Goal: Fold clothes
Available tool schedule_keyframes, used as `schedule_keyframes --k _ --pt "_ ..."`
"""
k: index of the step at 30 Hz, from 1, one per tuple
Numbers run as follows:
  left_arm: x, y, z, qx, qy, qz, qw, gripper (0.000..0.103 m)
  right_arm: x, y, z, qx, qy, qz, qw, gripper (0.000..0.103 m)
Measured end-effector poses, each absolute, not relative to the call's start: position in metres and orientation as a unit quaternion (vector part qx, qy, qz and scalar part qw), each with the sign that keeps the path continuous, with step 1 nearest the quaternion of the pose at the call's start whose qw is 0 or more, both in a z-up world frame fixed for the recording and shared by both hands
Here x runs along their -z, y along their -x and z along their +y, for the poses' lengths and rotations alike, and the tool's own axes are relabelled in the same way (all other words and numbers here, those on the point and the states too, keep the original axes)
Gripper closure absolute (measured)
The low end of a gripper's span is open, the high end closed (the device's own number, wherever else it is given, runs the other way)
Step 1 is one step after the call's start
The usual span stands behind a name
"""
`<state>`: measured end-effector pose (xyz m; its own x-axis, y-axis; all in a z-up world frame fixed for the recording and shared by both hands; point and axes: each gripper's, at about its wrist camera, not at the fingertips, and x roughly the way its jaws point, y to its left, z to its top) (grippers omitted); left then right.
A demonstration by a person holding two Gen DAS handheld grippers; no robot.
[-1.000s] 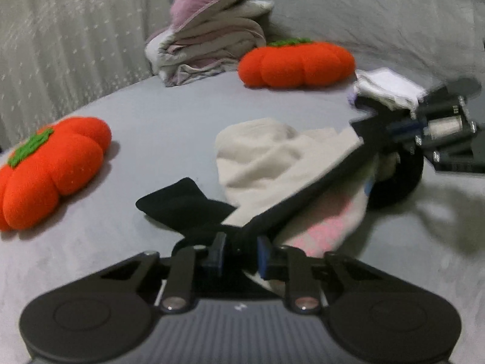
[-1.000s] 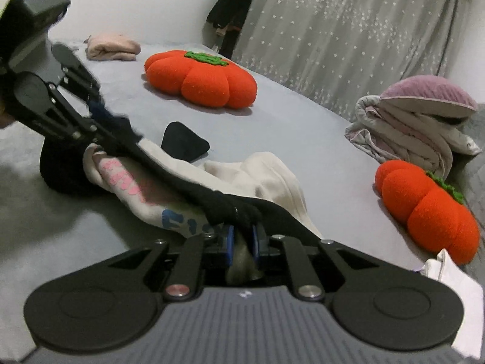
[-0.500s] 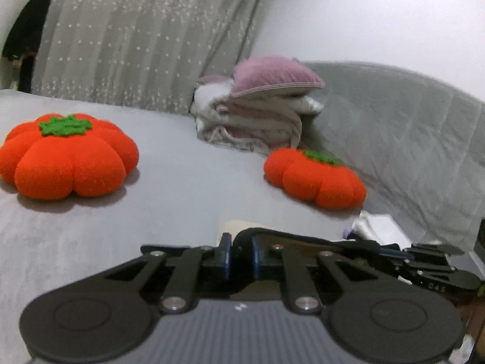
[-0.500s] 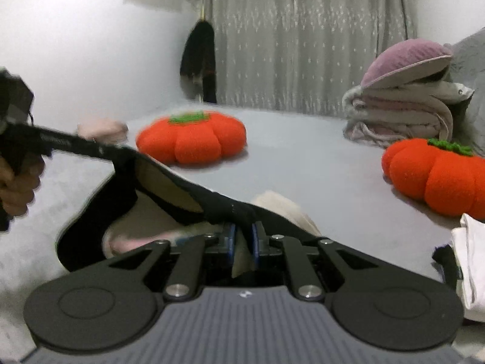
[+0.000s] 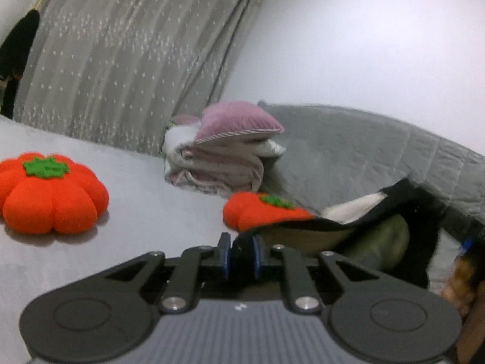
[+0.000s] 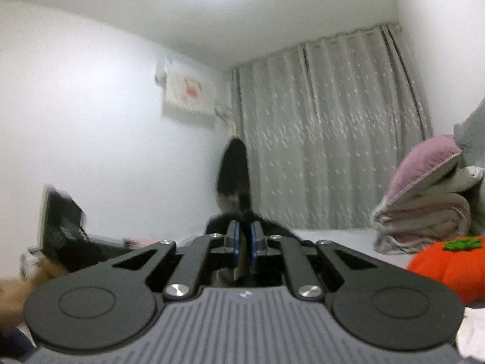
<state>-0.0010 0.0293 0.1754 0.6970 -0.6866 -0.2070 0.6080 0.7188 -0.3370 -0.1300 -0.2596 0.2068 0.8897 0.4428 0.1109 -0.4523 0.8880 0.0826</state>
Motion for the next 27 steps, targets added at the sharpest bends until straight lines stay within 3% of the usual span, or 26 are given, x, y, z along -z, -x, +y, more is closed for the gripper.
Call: schedule_keyframes --k 4,9,10,12,13,14,16,27 --pt "-0.157 -0.009 0.023 0.353 0.11 0.19 0.909 0.087 -0.206 0.118 -0.264 -0.2 -0.035 -0.015 0.979 0.099" --pt "-0.14 -0.017 0.027 0.35 0.084 0.218 0.907 0.086 -0.16 0.083 -0.267 -0.157 -0.002 0.083 0.984 0.099" --pt "-0.137 -0.019 0.025 0.352 0.076 0.226 0.905 0.079 -0.159 0.08 -0.27 -0.156 -0.004 0.089 0.984 0.099" --pt "-0.128 -0.017 0.021 0.358 0.06 0.238 0.901 0.054 -0.158 0.078 -0.274 -0.153 -0.012 0.092 0.984 0.099" --pt "-0.124 -0.016 0.019 0.361 0.051 0.244 0.899 0.037 -0.157 0.076 -0.277 -0.153 -0.014 0.098 0.983 0.098" --pt "-0.119 -0.015 0.015 0.365 0.037 0.249 0.896 0.029 -0.152 0.072 -0.28 -0.154 -0.012 0.111 0.982 0.097" --pt "-0.111 -0.014 0.004 0.365 0.005 0.257 0.895 0.028 -0.143 0.062 -0.286 -0.15 -0.009 0.14 0.979 0.092" --pt "-0.073 -0.052 -0.07 0.36 -0.071 0.31 0.877 0.028 -0.099 0.044 -0.312 -0.079 -0.042 0.277 0.957 0.089"
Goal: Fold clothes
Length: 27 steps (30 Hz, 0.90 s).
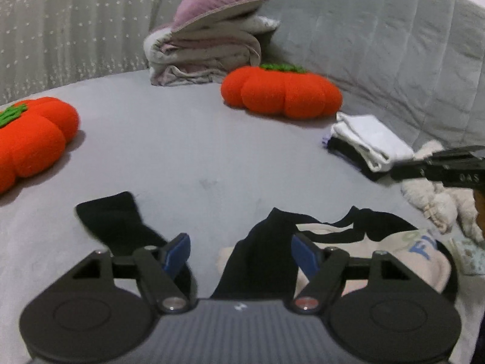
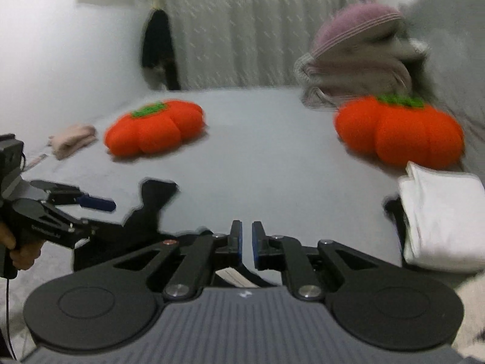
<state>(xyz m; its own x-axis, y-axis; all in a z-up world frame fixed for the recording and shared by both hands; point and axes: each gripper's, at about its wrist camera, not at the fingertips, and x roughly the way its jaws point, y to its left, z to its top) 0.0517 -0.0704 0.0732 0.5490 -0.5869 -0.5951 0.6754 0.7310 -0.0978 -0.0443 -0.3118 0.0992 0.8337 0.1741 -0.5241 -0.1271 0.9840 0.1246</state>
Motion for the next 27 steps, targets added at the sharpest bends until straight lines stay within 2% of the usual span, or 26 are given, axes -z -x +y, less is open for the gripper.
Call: schedule_keyframes --k 1,2,3,4,7,9,10,11,12,13,15,21,27 --pt "-0.071 -0.056 -0.078 0.361 -0.081 0.314 0.874 0.028 -0.093 0.043 -0.317 -0.074 -0.052 0.295 0.951 0.087" --pt "-0.066 -0.06 -0.085 0.361 -0.093 0.321 0.871 0.028 -0.086 0.042 -0.323 -0.069 -0.062 0.312 0.945 0.074" --pt "-0.062 -0.063 -0.093 0.361 -0.105 0.327 0.867 0.028 -0.08 0.041 -0.327 -0.062 -0.071 0.331 0.939 0.053" --pt "-0.055 -0.066 -0.099 0.363 -0.118 0.336 0.861 0.028 -0.074 0.04 -0.332 -0.055 -0.081 0.351 0.931 0.048" --pt "-0.036 -0.074 -0.107 0.364 -0.139 0.377 0.84 0.028 -0.059 0.037 -0.342 -0.033 -0.106 0.399 0.91 0.047" --pt "-0.031 -0.072 -0.101 0.375 -0.136 0.374 0.837 0.04 -0.05 0.037 -0.346 -0.033 -0.119 0.428 0.895 0.047" --pt "-0.032 -0.071 -0.098 0.385 -0.129 0.375 0.833 0.067 -0.045 0.037 -0.347 -0.035 -0.125 0.443 0.887 0.047" --pt "-0.035 -0.072 -0.096 0.381 -0.126 0.378 0.834 0.09 -0.039 0.037 -0.346 -0.038 -0.122 0.458 0.88 0.054" --pt "-0.037 -0.073 -0.093 0.375 -0.123 0.381 0.836 0.09 -0.037 0.036 -0.342 -0.042 -0.11 0.465 0.877 0.083" --pt "-0.04 -0.073 -0.09 0.378 -0.116 0.38 0.836 0.092 -0.037 0.037 -0.339 -0.043 -0.1 0.464 0.879 0.096" --pt "-0.05 -0.068 -0.082 0.382 -0.109 0.362 0.844 0.093 -0.042 0.039 -0.334 -0.042 -0.083 0.454 0.886 0.094" --pt "-0.098 -0.036 -0.053 0.36 -0.104 0.306 0.875 0.093 -0.087 0.068 -0.321 -0.016 -0.02 0.335 0.942 0.095" --pt "-0.13 0.004 -0.02 0.332 -0.126 0.257 0.899 0.092 -0.109 0.104 -0.289 -0.012 0.05 0.248 0.967 0.095"
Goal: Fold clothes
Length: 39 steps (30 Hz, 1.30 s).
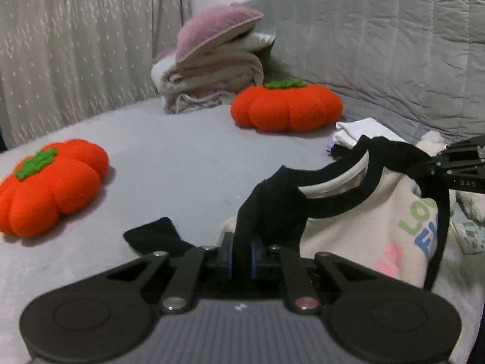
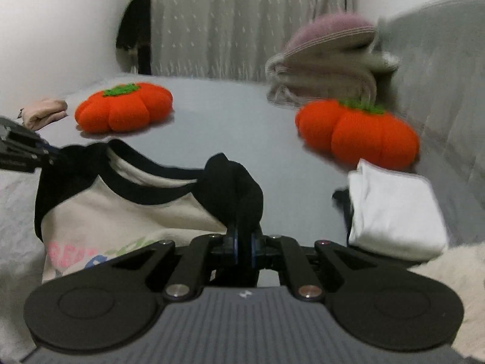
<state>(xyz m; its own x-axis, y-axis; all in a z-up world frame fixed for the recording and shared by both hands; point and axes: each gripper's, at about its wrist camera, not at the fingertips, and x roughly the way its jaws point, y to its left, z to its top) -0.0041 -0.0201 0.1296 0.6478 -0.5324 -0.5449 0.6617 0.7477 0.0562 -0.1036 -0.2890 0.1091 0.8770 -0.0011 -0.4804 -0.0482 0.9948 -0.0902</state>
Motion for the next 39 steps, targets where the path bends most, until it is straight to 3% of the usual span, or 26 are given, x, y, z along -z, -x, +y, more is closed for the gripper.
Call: schedule_keyframes --k 11,22,24,26,28,30,31,32,33,34,35,39 --pt "-0.129 0.034 0.018 0.346 -0.123 0.247 0.897 0.091 -0.147 0.148 -0.272 -0.013 0.069 0.145 0.987 0.096" --pt "-0.138 0.063 0.038 0.384 -0.068 0.201 0.899 0.091 -0.206 0.174 -0.235 -0.007 0.178 0.033 0.983 0.096" --pt "-0.134 0.065 0.035 0.384 -0.063 0.198 0.9 0.083 -0.212 0.173 -0.229 -0.004 0.198 0.025 0.98 0.096" --pt "-0.128 0.065 0.028 0.386 -0.062 0.193 0.9 0.056 -0.216 0.175 -0.225 -0.005 0.21 0.015 0.978 0.096" --pt "-0.123 0.066 0.019 0.387 -0.071 0.187 0.9 0.05 -0.219 0.178 -0.224 -0.009 0.211 0.006 0.977 0.096" --pt "-0.117 0.065 0.007 0.384 -0.089 0.179 0.901 0.035 -0.223 0.18 -0.224 -0.013 0.21 0.0 0.978 0.096" --pt "-0.114 0.065 0.0 0.379 -0.1 0.172 0.904 0.021 -0.224 0.18 -0.223 -0.015 0.209 -0.002 0.978 0.096" --pt "-0.111 0.066 -0.007 0.375 -0.11 0.165 0.906 0.018 -0.225 0.18 -0.223 -0.017 0.207 -0.003 0.978 0.096" --pt "-0.109 0.064 -0.014 0.377 -0.118 0.164 0.904 0.019 -0.226 0.18 -0.222 -0.019 0.206 -0.003 0.978 0.096" --pt "-0.106 0.062 -0.021 0.38 -0.126 0.163 0.902 0.045 -0.226 0.18 -0.221 -0.021 0.205 -0.003 0.979 0.096" --pt "-0.104 0.06 -0.027 0.382 -0.133 0.163 0.9 0.097 -0.226 0.179 -0.221 -0.023 0.204 -0.003 0.979 0.096" --pt "-0.122 0.051 -0.006 0.367 -0.069 0.178 0.91 0.1 -0.227 0.178 -0.224 -0.016 0.21 0.001 0.978 0.096"
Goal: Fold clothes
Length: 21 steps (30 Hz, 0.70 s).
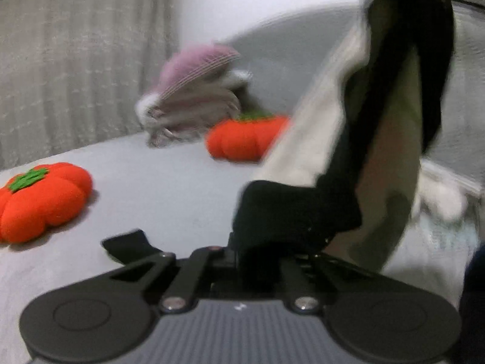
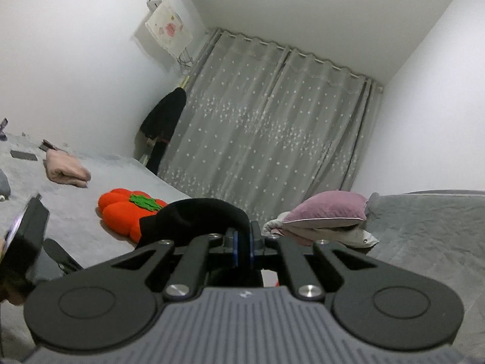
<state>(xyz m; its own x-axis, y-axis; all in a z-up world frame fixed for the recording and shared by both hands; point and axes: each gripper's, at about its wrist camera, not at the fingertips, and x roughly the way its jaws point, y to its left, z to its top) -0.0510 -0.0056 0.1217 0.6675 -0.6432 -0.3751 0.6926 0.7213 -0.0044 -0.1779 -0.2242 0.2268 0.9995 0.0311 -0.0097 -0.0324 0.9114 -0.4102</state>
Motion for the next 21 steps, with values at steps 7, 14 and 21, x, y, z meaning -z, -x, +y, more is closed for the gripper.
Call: schedule_keyframes --k 7,14,21 --pt "-0.199 0.056 0.081 0.298 0.051 0.112 0.947 0.1 -0.235 0.165 -0.243 -0.012 0.178 0.003 0.984 0.096" --pt "-0.268 0.083 0.106 0.252 0.059 0.041 0.965 0.1 -0.242 0.166 -0.22 -0.023 0.198 -0.027 0.98 0.096" --pt "-0.288 0.096 0.111 0.234 0.123 0.012 0.964 0.1 -0.26 0.174 -0.212 -0.034 0.187 -0.054 0.98 0.096"
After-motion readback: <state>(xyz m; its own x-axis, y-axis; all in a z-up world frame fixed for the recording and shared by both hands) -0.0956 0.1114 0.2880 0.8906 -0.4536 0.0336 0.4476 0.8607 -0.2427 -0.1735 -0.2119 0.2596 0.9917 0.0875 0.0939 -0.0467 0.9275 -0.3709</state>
